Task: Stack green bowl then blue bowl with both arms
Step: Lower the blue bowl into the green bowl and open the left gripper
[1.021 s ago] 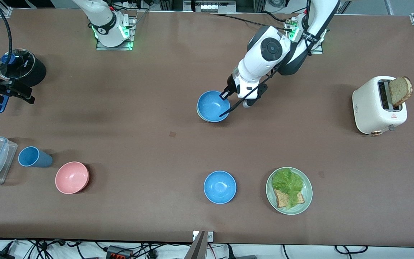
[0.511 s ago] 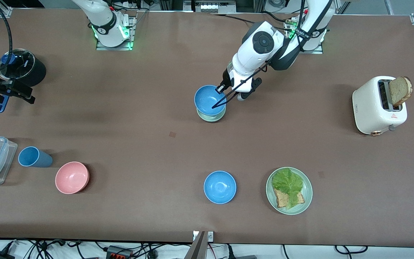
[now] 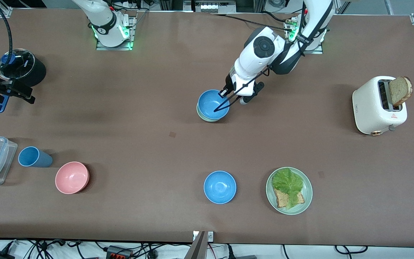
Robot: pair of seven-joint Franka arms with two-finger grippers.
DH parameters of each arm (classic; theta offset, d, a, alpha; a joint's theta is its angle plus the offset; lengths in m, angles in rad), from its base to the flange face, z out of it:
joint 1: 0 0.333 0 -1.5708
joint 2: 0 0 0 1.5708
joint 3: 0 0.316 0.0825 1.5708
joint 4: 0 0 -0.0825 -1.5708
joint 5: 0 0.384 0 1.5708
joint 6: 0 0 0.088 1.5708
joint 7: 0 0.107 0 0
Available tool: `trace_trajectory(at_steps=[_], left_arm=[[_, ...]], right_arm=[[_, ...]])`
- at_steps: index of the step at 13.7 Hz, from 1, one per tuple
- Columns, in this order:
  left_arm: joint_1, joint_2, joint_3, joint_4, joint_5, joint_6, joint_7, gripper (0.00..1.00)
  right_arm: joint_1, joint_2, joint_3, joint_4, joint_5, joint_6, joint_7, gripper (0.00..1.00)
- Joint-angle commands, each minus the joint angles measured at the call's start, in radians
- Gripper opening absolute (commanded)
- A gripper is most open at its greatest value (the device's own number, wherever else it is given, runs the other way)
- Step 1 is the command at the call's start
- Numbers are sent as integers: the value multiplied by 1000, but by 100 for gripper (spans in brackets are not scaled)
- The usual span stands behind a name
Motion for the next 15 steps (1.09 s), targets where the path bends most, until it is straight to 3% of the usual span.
trace_trajectory(at_steps=[1, 10, 11, 13, 15], left_arm=[[1, 13, 1, -16, 27, 36, -20, 0], [-2, 36, 1, -16, 29, 61, -18, 3], [-2, 38, 1, -16, 30, 61, -18, 9], [3, 42, 2, -12, 30, 58, -17, 35], [6, 32, 1, -7, 30, 49, -17, 38]], right_arm=[[-7, -8, 6, 6, -8, -15, -8, 100], [-5, -7, 6, 6, -7, -14, -7, 100], [-5, -7, 6, 6, -5, -14, -7, 100], [-5, -7, 6, 6, -7, -15, -7, 100], [-5, -8, 6, 6, -5, -15, -8, 100]])
